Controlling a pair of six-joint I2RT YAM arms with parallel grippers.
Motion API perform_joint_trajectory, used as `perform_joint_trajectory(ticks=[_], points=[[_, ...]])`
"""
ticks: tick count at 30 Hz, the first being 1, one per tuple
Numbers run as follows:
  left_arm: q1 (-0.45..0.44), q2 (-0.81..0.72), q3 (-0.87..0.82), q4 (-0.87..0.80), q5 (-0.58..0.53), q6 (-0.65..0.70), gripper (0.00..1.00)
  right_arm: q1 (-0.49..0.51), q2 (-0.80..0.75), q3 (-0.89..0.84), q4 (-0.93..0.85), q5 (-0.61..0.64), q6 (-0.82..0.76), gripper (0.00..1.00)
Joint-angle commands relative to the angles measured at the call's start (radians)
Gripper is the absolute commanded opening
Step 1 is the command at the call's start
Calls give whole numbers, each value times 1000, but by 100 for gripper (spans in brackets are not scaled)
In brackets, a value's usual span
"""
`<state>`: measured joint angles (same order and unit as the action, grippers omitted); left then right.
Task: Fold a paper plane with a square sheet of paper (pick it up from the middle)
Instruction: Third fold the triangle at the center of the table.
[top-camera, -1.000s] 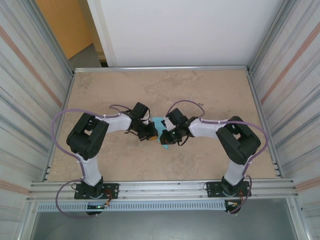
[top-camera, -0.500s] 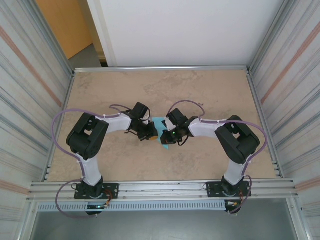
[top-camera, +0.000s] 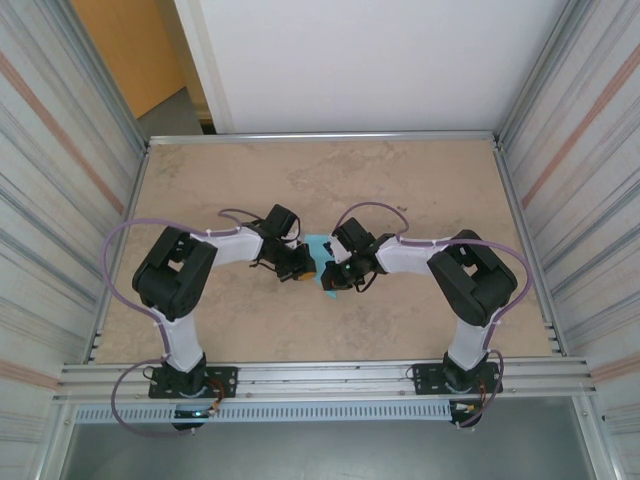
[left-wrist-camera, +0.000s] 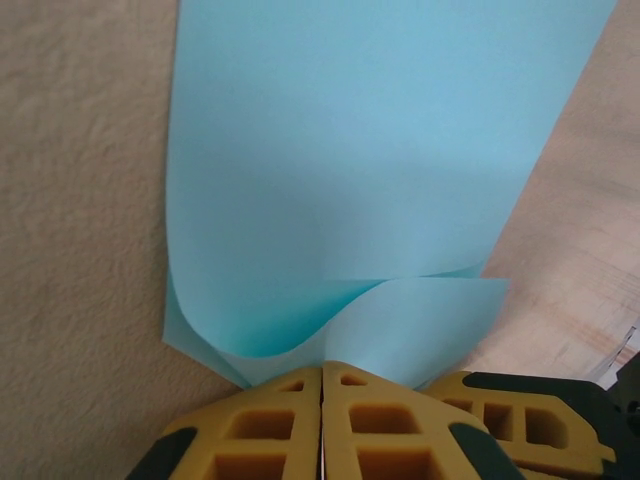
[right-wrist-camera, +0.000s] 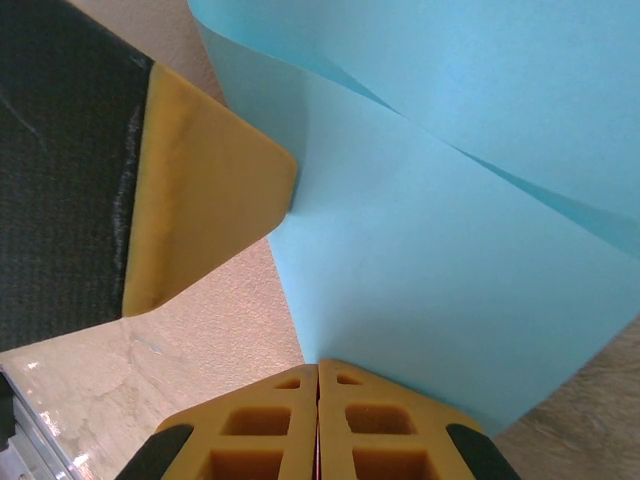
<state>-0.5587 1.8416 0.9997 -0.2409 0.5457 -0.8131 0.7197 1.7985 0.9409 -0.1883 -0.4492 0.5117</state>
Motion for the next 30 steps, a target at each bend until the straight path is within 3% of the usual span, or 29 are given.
perform_joint_trajectory(ticks=[1, 12, 30], points=[[-5, -74, -10, 13, 5, 2, 9, -5, 15, 19, -31, -15, -23, 9], [-22, -33, -17, 42, 27, -14, 10, -7, 17, 23, -33, -14, -25, 9], [-18, 5, -21, -54, -87, -19, 8, -8, -24, 20, -57, -71, -41, 12]])
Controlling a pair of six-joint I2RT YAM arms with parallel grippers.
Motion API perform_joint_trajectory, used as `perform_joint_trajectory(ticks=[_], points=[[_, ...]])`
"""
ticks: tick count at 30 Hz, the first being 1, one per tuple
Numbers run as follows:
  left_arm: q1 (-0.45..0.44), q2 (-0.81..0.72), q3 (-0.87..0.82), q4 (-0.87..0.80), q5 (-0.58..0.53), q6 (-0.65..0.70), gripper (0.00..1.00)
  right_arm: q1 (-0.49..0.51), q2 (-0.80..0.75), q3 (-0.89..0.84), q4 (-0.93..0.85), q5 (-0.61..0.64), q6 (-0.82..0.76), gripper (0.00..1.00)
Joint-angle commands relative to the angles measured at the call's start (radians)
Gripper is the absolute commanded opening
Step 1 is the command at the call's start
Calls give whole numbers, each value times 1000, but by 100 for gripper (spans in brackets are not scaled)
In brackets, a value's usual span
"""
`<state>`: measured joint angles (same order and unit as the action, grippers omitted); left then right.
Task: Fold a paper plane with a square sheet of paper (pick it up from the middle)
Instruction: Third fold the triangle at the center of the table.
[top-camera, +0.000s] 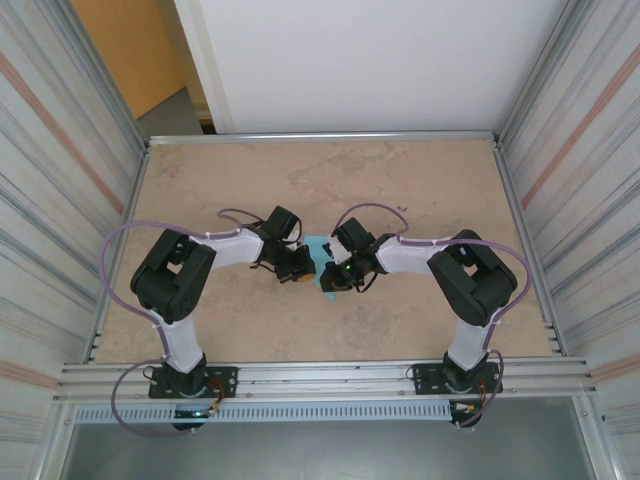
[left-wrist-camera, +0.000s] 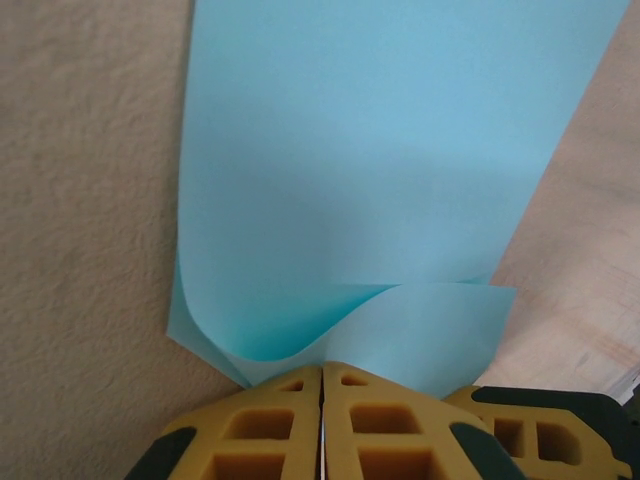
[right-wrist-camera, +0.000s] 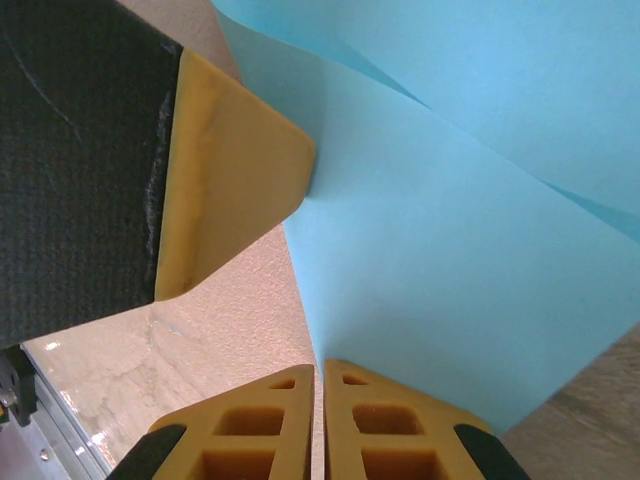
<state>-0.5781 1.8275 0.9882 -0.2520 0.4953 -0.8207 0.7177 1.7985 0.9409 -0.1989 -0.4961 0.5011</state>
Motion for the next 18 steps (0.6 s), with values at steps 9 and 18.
perform_joint_trajectory(ticks=[9, 18], points=[[9, 34, -10, -45, -39, -7, 8, -4, -26, 13, -67, -43, -42, 12], [11, 44, -14, -47, -43, -9, 8, 2, -22, -2, -87, -49, -49, 12]])
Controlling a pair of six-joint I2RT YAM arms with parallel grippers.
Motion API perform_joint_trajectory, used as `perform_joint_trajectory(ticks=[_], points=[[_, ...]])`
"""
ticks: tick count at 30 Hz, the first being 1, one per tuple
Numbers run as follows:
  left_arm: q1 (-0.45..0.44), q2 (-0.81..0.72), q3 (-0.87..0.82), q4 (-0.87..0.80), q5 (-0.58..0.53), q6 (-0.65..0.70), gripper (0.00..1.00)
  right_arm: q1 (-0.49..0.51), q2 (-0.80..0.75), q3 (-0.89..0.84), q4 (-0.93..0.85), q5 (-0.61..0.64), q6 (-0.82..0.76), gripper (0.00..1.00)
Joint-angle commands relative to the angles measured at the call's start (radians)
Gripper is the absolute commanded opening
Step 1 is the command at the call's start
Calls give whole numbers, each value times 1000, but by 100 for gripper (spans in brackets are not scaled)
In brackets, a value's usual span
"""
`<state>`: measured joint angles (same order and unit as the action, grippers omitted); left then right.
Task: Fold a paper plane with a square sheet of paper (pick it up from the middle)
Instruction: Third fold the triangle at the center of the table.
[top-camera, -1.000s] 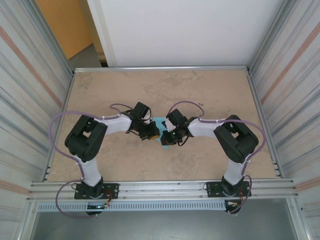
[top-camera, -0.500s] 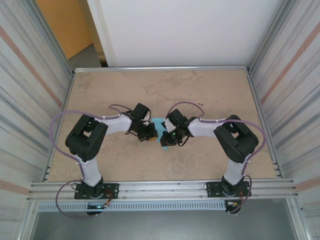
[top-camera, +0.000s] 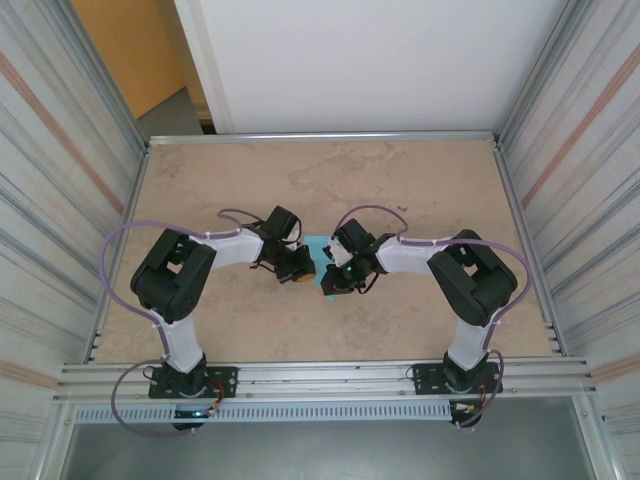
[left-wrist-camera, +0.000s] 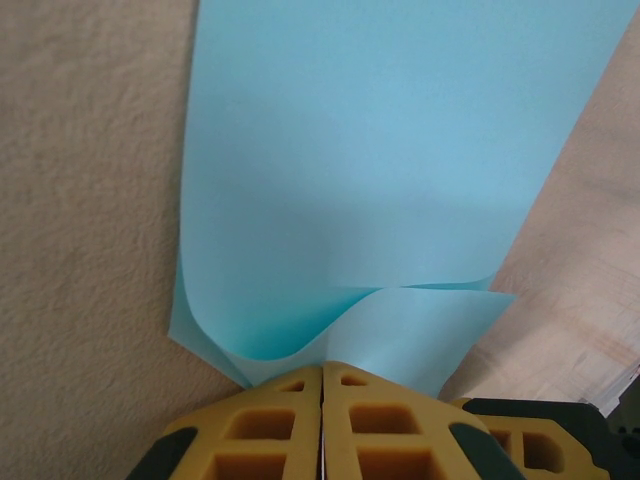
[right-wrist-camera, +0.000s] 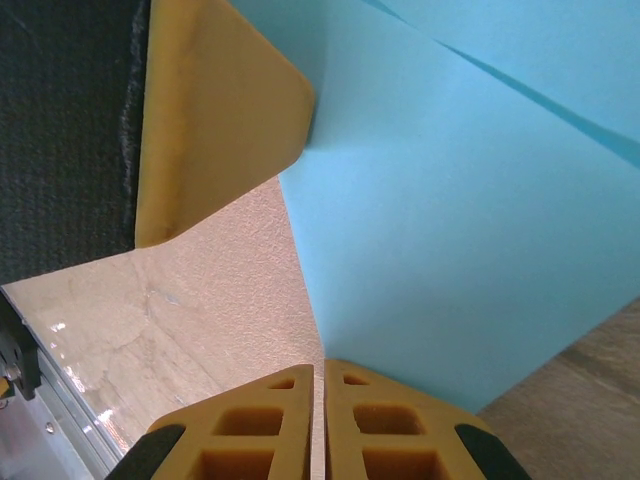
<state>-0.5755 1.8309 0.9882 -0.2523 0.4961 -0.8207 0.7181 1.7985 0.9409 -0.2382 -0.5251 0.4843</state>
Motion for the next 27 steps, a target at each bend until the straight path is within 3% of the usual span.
perform_joint_trajectory(ticks=[1, 19, 27], points=[[8, 39, -15, -48, -44, -9, 8, 3, -24, -6, -50, -20, -32, 12], [14, 45, -14, -53, -40, -5, 8, 5, -119, -127, -109, 5, -43, 12], [13, 36, -8, -51, -34, -5, 8, 13, -196, -92, -55, 47, -9, 13]])
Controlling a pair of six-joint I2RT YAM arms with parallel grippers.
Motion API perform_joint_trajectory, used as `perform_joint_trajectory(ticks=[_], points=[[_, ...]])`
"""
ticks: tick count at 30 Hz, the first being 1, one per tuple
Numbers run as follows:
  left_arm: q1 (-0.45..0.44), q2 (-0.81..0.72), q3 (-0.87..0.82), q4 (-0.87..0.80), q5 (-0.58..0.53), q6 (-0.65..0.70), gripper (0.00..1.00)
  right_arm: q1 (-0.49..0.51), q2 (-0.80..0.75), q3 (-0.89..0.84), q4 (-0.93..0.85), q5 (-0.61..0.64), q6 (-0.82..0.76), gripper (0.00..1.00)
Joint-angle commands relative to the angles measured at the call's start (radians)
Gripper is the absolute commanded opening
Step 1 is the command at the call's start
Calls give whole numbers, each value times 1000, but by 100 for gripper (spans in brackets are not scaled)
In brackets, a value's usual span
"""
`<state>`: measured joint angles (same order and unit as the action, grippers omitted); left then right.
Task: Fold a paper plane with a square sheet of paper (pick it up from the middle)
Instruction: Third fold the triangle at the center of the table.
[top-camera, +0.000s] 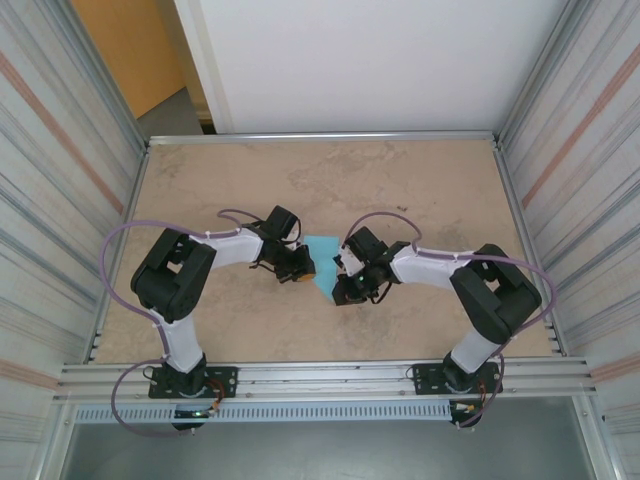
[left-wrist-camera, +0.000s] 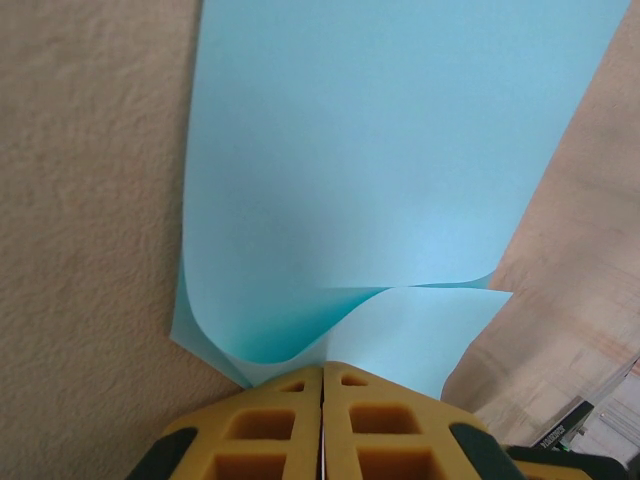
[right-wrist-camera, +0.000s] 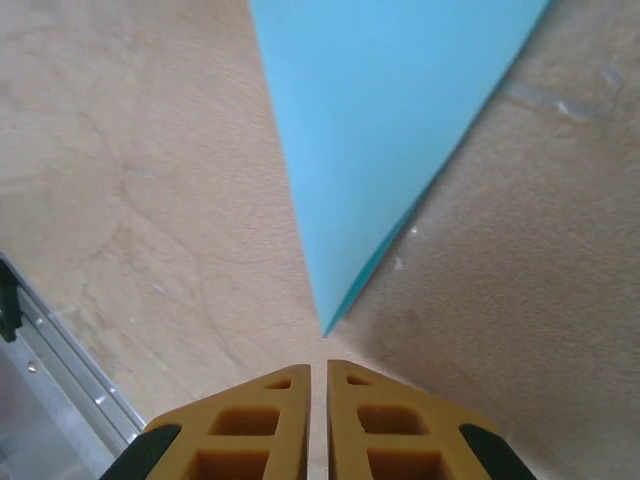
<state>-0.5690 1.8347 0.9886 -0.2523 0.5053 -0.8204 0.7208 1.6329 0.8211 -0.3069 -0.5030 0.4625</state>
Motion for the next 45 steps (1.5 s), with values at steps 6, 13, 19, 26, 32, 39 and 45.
perform_joint_trajectory(ticks=[6, 13, 19, 26, 32, 39, 45], points=[[7, 36, -7, -42, -34, -6, 8, 27, 52, 93, 44, 75, 32, 12], [6, 23, -7, -40, -27, -5, 8, 27, 124, 123, 41, 100, 29, 10], [10, 13, -15, -13, -25, 12, 9, 42, 176, 112, -11, 156, 18, 10], [62, -8, -26, 30, -28, 66, 17, 44, 195, 64, -44, 189, 21, 9], [132, 21, -8, 42, -23, 119, 20, 39, 200, 53, -63, 203, 19, 9], [187, 36, 41, 15, -12, 167, 21, 34, 184, 73, -66, 192, 15, 9], [186, -58, 74, -2, 5, 170, 22, 32, 84, 126, -9, 140, 50, 14]])
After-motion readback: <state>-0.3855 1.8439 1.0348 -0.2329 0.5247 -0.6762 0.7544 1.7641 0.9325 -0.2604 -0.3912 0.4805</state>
